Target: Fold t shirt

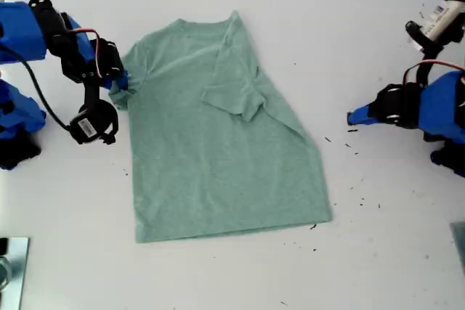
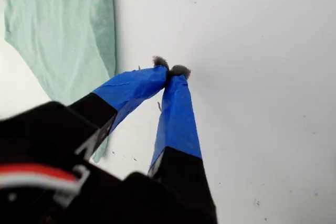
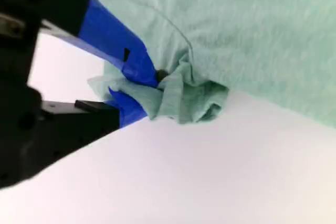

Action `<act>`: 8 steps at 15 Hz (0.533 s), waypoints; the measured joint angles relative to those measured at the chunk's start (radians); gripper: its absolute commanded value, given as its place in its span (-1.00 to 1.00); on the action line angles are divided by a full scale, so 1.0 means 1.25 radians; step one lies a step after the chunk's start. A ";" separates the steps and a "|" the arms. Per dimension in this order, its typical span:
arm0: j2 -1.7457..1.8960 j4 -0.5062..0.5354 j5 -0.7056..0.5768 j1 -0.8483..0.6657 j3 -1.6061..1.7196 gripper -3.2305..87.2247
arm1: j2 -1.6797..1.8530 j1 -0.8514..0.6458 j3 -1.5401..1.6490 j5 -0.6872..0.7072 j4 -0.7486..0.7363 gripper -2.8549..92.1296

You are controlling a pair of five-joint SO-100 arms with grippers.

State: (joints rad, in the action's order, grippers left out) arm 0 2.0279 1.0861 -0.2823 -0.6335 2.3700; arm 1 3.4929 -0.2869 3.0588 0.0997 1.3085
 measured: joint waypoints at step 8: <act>-0.174 -0.091 -0.167 0.153 -0.452 -0.93 | 0.000 0.027 0.000 -0.026 0.004 -0.90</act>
State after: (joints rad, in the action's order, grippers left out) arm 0 1.8101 0.9725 -0.4909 -0.4418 1.8055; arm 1 3.4929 -0.2531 3.0588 0.0675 1.3131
